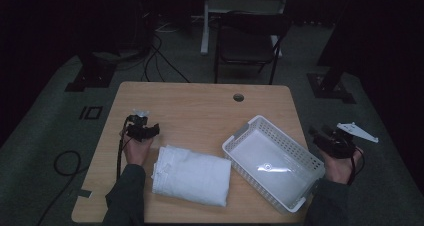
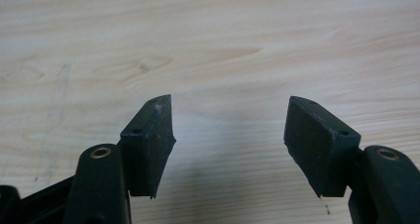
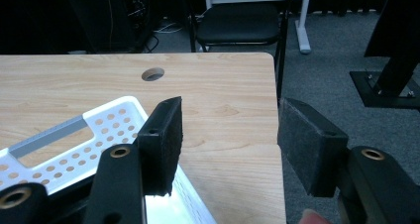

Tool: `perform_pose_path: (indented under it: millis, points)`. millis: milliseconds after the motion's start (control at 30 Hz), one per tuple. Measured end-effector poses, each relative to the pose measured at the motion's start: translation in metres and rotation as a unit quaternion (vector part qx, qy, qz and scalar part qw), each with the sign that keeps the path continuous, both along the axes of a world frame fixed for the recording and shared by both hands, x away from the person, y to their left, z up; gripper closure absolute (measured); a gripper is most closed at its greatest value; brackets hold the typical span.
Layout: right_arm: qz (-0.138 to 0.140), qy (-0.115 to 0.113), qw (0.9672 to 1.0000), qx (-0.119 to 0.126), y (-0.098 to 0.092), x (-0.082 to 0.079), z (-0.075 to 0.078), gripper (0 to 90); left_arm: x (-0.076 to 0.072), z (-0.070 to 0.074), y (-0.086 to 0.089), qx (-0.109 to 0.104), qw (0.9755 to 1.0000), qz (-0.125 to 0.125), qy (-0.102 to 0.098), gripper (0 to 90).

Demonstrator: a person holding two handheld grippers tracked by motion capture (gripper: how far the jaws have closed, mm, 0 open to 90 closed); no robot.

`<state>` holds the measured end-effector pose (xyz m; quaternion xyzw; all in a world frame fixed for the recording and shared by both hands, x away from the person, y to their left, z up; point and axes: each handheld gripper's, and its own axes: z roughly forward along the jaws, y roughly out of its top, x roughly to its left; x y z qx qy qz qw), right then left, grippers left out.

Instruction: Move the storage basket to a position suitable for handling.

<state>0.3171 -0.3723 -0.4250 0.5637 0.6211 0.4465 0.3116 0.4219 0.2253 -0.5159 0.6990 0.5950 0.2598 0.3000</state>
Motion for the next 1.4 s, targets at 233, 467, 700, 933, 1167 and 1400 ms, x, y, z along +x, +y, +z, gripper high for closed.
perform_pose_path:
  millis: [233,467,700,933,1167,1400]
  points:
    - [0.0,0.007,1.0,-0.004,0.002,-0.002,0.002,44.8,-0.008,0.025,-0.017,-0.037,0.9979,-0.05,-0.016,31.5]
    - [-0.003,0.008,1.0,-0.004,0.0,-0.002,0.001,45.2,-0.017,0.038,-0.037,-0.054,0.9945,-0.08,-0.041,32.1]
    - [-0.001,0.01,0.9998,-0.02,0.005,-0.001,0.001,44.8,-0.03,0.052,-0.072,-0.074,0.9865,-0.13,-0.068,32.9]
    - [-0.005,0.009,0.9998,-0.017,0.002,-0.002,0.001,44.0,-0.037,0.061,-0.102,-0.087,0.9788,-0.166,-0.083,35.1]
    - [-0.005,0.008,0.9998,-0.016,0.002,-0.002,0.001,43.7,-0.04,0.062,-0.139,-0.07,0.9725,-0.211,-0.07,35.3]
    - [-0.005,0.008,0.9998,-0.015,0.002,-0.002,0.001,43.6,-0.04,0.057,-0.174,-0.052,0.9661,-0.249,-0.046,39.2]
